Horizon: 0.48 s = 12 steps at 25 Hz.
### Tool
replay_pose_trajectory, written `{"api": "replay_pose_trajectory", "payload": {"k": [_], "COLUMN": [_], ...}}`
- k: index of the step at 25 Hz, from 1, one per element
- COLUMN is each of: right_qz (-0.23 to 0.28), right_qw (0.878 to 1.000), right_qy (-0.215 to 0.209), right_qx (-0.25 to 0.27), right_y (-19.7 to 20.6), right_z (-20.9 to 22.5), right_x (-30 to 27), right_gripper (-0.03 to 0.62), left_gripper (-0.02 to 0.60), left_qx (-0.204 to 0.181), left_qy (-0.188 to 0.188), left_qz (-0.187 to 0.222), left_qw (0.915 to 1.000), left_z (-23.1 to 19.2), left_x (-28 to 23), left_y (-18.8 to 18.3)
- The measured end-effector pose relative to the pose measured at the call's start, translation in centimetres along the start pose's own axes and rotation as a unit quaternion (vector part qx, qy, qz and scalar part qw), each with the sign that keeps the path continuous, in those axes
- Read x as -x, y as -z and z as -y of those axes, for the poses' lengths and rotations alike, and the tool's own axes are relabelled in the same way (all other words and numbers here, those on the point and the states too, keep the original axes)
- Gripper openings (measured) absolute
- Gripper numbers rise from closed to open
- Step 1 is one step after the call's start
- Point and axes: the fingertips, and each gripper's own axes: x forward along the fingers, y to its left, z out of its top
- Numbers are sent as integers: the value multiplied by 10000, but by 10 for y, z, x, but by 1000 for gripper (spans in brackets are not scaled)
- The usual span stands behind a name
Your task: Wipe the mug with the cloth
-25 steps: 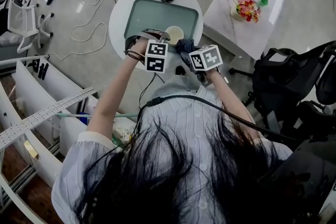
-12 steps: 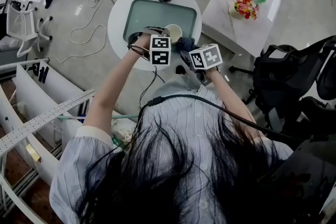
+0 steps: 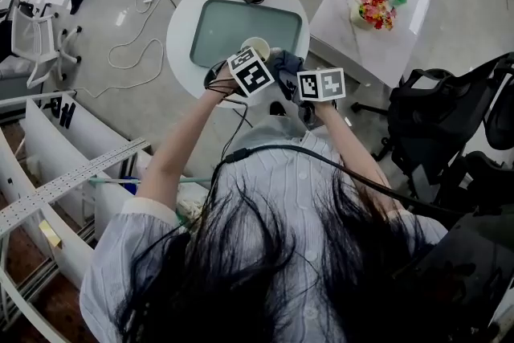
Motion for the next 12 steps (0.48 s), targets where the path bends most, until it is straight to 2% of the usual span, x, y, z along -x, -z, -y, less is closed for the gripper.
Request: {"api": "replay_pose_trajectory", "payload": {"k": [3, 8, 12], "right_qz": [-62, -160, -260], "right_qw": [9999, 9992, 9984], "right_qy": [26, 78, 95], "right_qx": [113, 348, 490], "right_y": [1, -1, 1], "right_z": [-1, -2, -4], "right_x": [-6, -17, -23], "right_gripper": [94, 94, 94], "left_gripper": [37, 34, 35], "left_qx": [661, 1248, 1790], "left_qy": [240, 218, 375], "left_qz": [194, 327, 459], "left_qw": [9973, 9914, 9821], "left_z": [5, -8, -10], "left_x": [0, 7, 12], "left_y": [-6, -6, -6]}}
